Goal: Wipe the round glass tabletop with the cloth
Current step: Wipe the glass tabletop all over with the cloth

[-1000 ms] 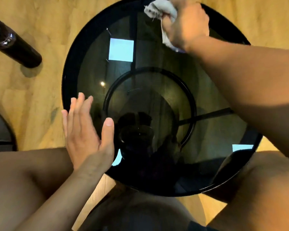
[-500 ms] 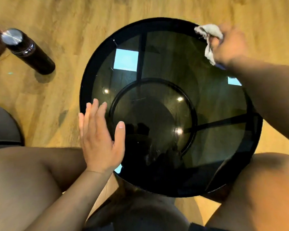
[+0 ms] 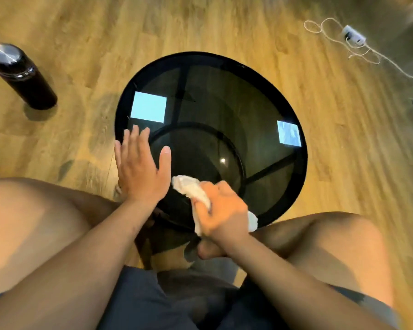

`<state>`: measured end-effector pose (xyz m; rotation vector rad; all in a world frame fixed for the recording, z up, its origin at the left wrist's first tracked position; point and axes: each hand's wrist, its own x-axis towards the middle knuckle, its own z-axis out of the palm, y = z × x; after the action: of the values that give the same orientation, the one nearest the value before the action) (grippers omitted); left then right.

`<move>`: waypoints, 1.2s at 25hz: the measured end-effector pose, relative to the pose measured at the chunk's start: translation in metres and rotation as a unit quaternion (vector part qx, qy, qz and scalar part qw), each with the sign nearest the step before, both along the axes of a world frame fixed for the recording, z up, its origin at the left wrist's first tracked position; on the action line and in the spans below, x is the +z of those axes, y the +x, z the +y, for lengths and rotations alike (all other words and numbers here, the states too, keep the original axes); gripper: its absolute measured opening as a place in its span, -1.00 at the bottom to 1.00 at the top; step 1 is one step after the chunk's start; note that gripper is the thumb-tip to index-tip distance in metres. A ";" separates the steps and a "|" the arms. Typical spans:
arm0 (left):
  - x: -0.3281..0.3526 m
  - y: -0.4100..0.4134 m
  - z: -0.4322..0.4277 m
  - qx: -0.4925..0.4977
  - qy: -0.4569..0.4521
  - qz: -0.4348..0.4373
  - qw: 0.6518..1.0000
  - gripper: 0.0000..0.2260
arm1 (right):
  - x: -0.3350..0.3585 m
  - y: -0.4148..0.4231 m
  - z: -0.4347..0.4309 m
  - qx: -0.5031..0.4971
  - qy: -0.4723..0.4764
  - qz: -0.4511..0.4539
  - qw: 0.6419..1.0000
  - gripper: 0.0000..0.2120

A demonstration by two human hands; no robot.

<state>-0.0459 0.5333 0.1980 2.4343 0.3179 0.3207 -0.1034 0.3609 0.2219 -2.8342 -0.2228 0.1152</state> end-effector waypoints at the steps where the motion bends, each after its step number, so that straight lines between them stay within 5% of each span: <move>1: 0.000 -0.001 0.000 -0.003 -0.005 -0.001 1.000 -0.46 | 0.000 -0.015 0.016 0.070 0.002 0.005 0.998 -0.69; 4: -0.001 0.000 0.000 -0.017 -0.013 -0.006 1.000 -0.43 | 0.008 -0.003 -0.031 0.145 -0.057 0.002 0.988 -0.62; 8: -0.002 0.000 0.001 0.000 -0.018 -0.004 1.000 -0.40 | 0.023 0.032 -0.148 -0.111 -0.101 0.019 0.989 -0.75; 11: -0.003 0.002 0.001 0.004 -0.014 0.001 1.000 -0.40 | 0.013 0.034 -0.111 -0.203 -0.091 -0.011 0.975 -0.79; 16: -0.004 0.002 0.004 0.008 -0.068 -0.034 0.997 -0.42 | -0.004 0.008 0.059 -0.019 -0.011 -0.054 0.998 -0.68; 20: -0.006 0.000 0.003 0.003 -0.098 -0.052 0.994 -0.44 | 0.002 0.033 0.022 0.163 -0.027 -0.050 0.985 -0.67; 24: -0.009 0.002 0.004 0.000 -0.055 -0.042 0.998 -0.44 | 0.016 0.092 -0.135 -0.102 -0.126 -0.012 0.987 -0.76; 27: -0.011 0.002 0.004 0.001 -0.051 -0.056 0.997 -0.44 | 0.021 0.134 -0.136 -0.315 -0.108 0.000 0.943 -0.71; 30: -0.010 0.001 0.005 0.004 -0.060 -0.074 0.995 -0.44 | 0.001 0.128 -0.009 -0.207 -0.089 -0.049 0.973 -0.71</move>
<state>-0.0446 0.5387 0.1878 2.2772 0.2738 0.4684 0.0244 0.3516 0.2234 -2.9952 0.3771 -0.1005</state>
